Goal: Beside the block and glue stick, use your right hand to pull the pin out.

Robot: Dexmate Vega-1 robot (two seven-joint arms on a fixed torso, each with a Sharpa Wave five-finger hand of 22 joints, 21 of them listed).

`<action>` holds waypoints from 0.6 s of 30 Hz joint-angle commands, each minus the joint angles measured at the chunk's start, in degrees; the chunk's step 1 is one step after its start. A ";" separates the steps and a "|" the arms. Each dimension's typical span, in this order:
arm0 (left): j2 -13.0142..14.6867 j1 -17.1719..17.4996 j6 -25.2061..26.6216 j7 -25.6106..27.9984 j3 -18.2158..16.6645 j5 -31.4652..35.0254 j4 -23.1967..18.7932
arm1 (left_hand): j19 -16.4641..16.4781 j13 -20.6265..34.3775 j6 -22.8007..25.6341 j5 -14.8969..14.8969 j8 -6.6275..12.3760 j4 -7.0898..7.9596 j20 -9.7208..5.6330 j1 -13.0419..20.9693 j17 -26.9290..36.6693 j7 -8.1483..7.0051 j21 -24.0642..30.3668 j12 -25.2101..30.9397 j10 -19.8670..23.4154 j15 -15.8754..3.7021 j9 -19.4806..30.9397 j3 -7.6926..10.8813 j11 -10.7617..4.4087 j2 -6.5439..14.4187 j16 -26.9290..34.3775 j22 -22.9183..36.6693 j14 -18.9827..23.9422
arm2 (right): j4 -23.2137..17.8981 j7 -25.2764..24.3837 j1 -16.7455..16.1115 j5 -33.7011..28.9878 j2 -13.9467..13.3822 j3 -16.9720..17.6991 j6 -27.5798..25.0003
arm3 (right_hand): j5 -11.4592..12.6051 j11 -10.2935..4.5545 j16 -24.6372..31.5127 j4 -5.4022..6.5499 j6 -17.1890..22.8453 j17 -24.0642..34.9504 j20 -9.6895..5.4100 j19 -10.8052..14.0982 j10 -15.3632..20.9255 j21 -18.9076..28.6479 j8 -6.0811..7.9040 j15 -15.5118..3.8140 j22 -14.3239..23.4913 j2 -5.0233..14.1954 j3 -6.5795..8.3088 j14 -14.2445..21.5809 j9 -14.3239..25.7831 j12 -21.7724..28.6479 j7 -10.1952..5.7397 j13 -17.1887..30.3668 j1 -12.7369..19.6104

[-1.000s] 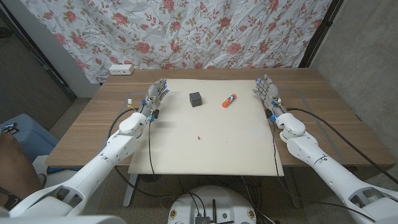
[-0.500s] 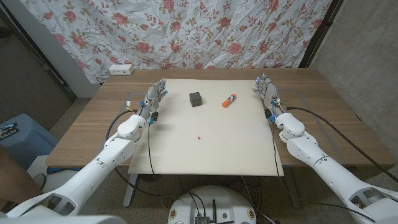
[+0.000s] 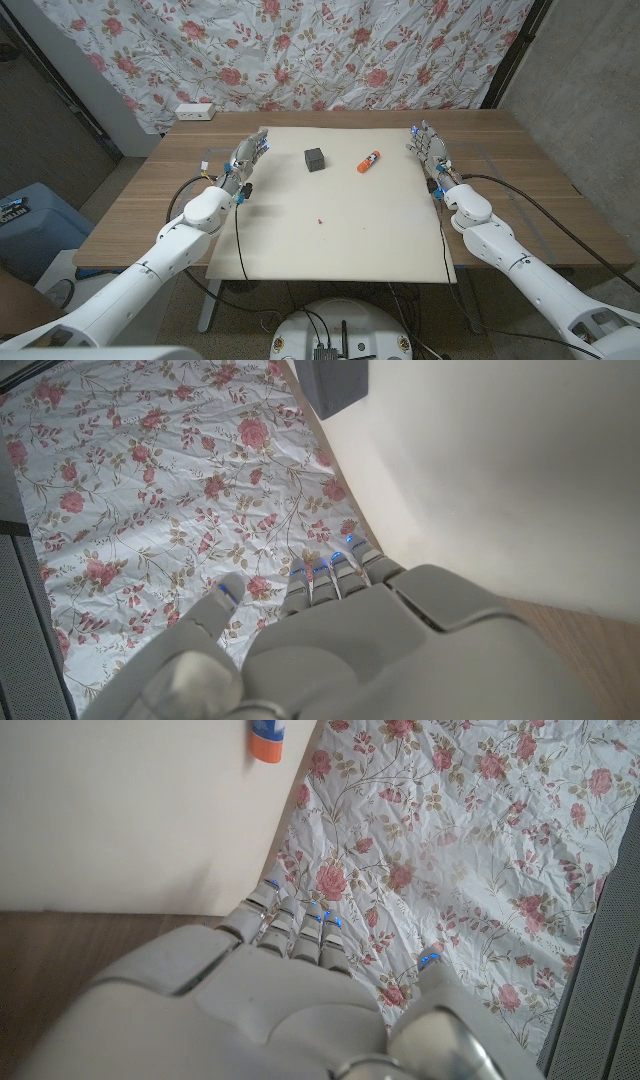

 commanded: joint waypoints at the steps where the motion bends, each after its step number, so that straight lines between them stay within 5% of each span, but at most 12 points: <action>1: 3.63 3.21 3.57 4.75 0.08 6.65 -6.88 | 0.61 0.25 0.68 0.20 0.27 0.01 -0.17 0.47 0.19 -0.08 0.19 0.25 0.64 -0.31 0.19 0.81 0.04 6.32 0.45 0.30 0.44 | -1.13 -0.15 -0.89 -0.65 -1.25 0.27 -0.51 | 0.26 -0.01 0.24 -0.34 0.03 -0.23 -1.05 -1.20 0.14 -0.39 -0.05 -0.41 0.15 0.29 -0.07 0.34 0.17 0.01 0.28 -0.27 0.02; 18: 10.19 5.94 10.26 7.77 1.70 20.09 -14.51 | 1.52 0.22 2.12 0.01 0.09 1.19 -1.91 0.30 0.46 -1.49 0.11 -0.22 1.39 -1.44 0.22 2.39 -2.06 6.66 0.33 0.28 1.22 | 0.78 1.03 -0.76 0.18 -1.07 0.85 0.86 | 0.15 -0.19 0.22 -0.62 0.31 -1.04 -1.82 -2.44 0.10 -0.48 -0.09 -0.70 0.11 0.52 0.03 0.47 0.16 -0.07 0.81 -0.88 -0.04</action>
